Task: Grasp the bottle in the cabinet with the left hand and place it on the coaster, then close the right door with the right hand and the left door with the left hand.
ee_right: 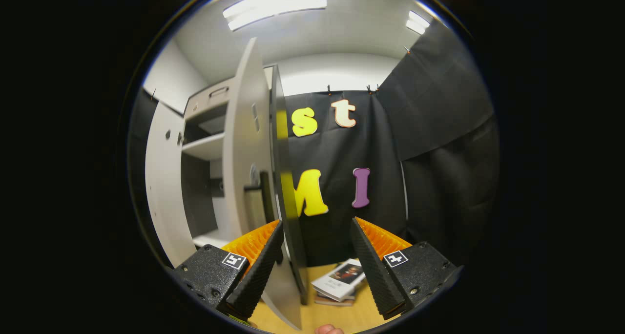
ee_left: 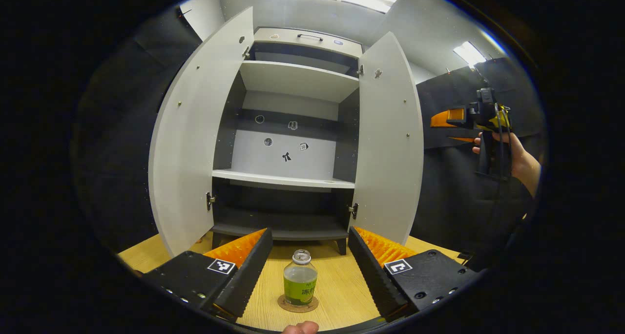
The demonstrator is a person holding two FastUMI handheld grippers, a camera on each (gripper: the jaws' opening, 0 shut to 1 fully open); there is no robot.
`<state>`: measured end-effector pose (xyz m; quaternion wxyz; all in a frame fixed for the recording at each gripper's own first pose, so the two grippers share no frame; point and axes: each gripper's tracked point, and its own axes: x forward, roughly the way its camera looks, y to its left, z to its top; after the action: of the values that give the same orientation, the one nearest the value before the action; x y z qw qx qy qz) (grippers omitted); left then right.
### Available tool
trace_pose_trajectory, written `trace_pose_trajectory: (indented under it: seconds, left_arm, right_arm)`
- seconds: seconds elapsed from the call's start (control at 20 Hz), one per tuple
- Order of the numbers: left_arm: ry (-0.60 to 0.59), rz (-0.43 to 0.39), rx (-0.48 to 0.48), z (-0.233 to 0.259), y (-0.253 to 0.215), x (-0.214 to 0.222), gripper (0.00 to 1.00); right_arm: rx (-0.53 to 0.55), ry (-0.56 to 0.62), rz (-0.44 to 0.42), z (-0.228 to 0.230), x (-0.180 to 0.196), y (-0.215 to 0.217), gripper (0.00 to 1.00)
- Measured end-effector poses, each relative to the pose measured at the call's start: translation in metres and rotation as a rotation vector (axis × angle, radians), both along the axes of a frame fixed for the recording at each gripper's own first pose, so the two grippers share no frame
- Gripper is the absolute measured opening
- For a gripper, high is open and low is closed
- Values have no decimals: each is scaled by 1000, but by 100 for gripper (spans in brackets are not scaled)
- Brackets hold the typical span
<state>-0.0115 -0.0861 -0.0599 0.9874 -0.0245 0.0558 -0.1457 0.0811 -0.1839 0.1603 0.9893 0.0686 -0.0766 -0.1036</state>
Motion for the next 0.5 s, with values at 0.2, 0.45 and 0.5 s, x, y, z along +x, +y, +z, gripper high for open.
trace_pose_trajectory:
  seconds: [0.2,0.45,0.5]
  left_arm:
    - [11,26,-8,-2,6,-4,95]
    - [-9,60,-3,2,16,0,95]
    - [-15,63,1,3,17,1,95]
  right_arm:
    - [-14,19,6,3,22,-3,83]
    - [-46,24,-5,0,21,11,82]
    - [-61,32,6,1,23,17,82]
